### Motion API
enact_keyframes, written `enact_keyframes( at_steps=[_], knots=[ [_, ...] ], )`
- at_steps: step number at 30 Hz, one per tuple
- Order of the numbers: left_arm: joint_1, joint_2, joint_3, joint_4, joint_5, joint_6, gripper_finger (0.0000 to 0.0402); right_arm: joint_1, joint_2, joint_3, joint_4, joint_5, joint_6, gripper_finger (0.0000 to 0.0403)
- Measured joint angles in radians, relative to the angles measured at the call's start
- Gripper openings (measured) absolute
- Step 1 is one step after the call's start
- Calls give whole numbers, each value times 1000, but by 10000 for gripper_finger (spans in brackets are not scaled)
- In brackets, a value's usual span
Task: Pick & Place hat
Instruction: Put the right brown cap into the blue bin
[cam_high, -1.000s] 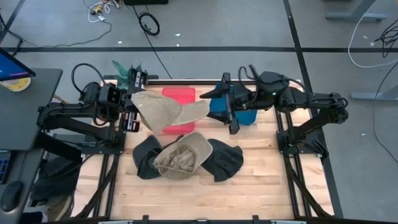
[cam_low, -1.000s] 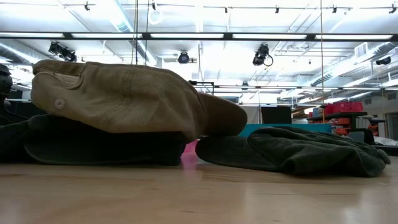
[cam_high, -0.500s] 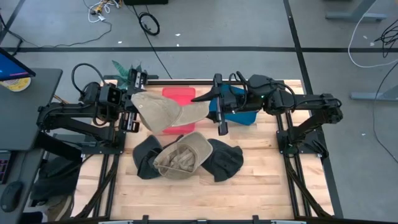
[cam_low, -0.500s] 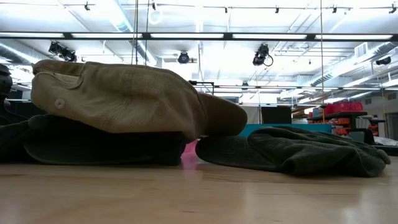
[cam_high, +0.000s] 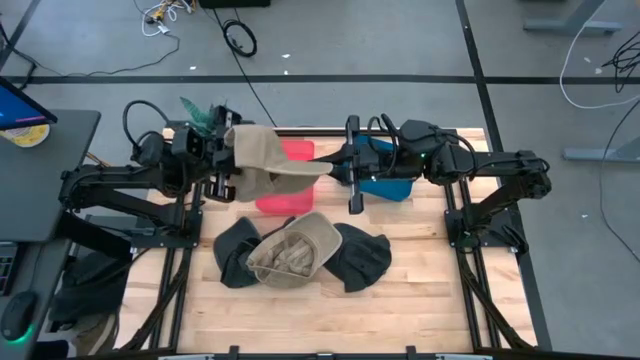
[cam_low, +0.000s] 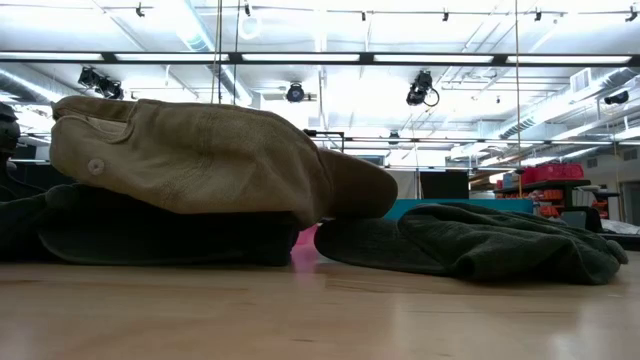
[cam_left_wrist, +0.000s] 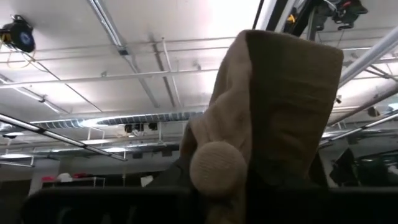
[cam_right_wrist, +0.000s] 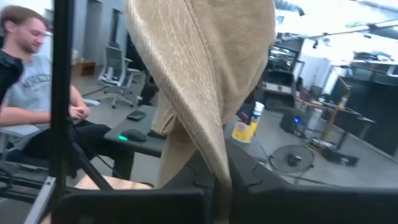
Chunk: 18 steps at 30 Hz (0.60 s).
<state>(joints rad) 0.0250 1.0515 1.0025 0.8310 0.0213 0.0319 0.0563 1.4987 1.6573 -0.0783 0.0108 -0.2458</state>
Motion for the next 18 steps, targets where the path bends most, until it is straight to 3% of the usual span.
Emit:
enact_keyframes(
  at_steps=[12, 18],
  knots=[
    [0, -27, 0, -18, -21, -20, 215, 0, -100, 0, -229, 158, -61, 6],
    [-1, -46, 0, -67, -29, -27, 246, 0, -173, 0, -400, 322, -146, 6]
  ],
)
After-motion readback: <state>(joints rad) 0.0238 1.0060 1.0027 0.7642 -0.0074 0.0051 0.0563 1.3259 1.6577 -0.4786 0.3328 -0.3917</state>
